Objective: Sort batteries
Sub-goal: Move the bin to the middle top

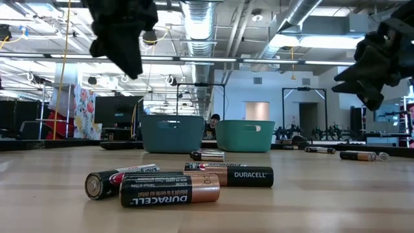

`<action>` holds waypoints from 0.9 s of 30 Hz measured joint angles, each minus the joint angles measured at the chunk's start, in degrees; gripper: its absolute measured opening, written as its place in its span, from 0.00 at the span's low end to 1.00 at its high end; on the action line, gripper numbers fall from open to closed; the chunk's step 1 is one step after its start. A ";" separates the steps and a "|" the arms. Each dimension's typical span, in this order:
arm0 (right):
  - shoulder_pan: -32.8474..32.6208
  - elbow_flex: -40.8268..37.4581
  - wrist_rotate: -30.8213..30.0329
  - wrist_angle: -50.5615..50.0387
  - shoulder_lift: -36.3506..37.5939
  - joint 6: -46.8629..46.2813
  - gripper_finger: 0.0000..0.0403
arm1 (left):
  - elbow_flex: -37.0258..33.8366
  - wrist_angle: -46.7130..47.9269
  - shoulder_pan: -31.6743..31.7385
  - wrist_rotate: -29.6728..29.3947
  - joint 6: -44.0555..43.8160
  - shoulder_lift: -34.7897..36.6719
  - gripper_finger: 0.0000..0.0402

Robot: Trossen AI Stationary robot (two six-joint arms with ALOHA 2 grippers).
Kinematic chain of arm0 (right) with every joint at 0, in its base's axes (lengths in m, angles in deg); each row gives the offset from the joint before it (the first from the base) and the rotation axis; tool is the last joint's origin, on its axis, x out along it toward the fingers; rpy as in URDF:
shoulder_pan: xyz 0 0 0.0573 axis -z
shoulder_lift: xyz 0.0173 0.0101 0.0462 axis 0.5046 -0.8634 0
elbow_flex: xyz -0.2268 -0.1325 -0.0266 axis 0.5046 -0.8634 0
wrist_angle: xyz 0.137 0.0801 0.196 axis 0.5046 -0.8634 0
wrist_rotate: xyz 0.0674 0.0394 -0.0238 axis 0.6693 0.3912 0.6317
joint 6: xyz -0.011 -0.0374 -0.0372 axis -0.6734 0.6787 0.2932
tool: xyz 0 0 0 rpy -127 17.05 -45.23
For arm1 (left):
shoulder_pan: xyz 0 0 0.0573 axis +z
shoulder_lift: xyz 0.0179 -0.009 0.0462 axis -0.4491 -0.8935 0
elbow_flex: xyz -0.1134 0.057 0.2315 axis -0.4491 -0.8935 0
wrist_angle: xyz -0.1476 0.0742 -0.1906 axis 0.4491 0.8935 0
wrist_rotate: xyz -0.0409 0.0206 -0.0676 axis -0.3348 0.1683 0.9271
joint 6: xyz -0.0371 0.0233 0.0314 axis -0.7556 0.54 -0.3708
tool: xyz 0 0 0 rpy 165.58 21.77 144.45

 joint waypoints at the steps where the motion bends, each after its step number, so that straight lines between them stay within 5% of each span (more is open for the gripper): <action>1: 0.00 0.00 -1.10 1.74 -0.02 -0.02 0.34 | -0.95 -0.85 -0.74 0.01 -0.73 0.03 0.27; 8: 0.27 1.05 -13.20 22.52 -6.85 5.31 0.34 | -4.65 -3.00 -3.17 0.30 -1.52 0.63 0.26; 18: 11.69 22.70 -14.70 10.82 -42.94 2.58 0.34 | -12.82 -3.06 -2.77 -4.14 0.67 18.13 0.16; 21: 18.42 32.16 -10.98 -1.09 -54.77 -1.40 0.34 | -16.11 -3.08 -2.77 -5.11 -1.36 24.88 0.16; 27: 31.18 46.69 6.60 -12.80 -76.97 1.13 0.34 | -21.76 -2.99 -2.77 -5.31 -5.18 34.81 0.15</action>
